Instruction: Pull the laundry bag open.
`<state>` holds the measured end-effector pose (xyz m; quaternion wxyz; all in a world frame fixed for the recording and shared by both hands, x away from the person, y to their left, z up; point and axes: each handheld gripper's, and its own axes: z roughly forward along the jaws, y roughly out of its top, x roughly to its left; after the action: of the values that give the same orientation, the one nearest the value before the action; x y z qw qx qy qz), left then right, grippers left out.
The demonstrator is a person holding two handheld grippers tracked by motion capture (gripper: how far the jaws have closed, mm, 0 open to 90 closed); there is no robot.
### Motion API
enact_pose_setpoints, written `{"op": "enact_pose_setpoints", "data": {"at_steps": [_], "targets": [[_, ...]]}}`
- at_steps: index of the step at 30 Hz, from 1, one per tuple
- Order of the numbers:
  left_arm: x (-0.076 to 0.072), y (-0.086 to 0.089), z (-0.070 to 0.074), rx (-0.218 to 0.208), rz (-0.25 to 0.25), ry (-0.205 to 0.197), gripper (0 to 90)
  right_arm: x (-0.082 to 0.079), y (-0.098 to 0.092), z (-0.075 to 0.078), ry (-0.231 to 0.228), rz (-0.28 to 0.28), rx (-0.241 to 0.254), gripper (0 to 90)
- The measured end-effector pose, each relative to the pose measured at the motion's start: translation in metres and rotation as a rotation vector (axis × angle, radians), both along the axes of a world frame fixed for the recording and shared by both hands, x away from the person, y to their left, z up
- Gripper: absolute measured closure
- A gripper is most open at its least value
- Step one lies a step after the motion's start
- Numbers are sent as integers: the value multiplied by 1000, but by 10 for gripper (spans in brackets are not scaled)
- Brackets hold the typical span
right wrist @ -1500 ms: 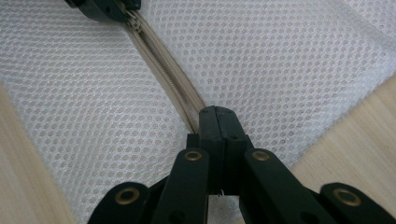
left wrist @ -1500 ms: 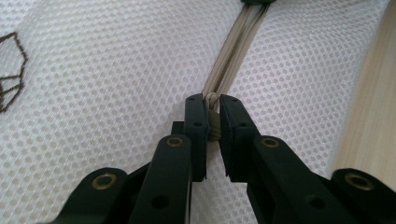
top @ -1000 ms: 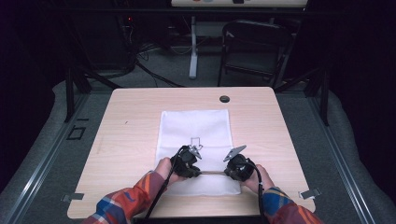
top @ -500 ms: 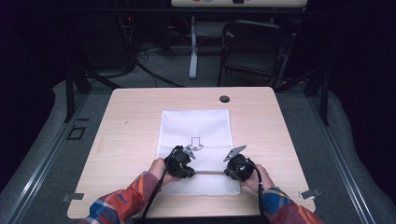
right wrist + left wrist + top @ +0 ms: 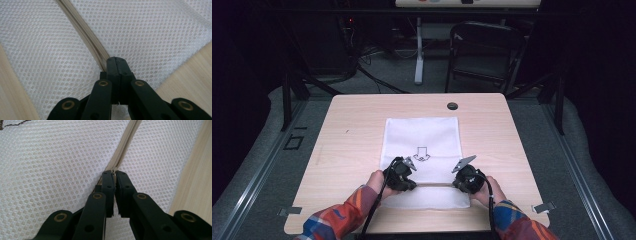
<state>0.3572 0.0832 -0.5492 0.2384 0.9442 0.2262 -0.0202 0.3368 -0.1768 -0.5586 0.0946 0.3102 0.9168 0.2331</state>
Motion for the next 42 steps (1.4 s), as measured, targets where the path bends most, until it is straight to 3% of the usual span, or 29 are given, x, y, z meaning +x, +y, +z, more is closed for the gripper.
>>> {"op": "enact_pose_setpoints", "data": {"at_steps": [21,42], "targets": [[-1,13,1,5,30,15,868,0,0,0,-22,-3,-13,900],[-4,39,6,-6,91,23,868,1,-2,0,-22,-11,-11,900]]}}
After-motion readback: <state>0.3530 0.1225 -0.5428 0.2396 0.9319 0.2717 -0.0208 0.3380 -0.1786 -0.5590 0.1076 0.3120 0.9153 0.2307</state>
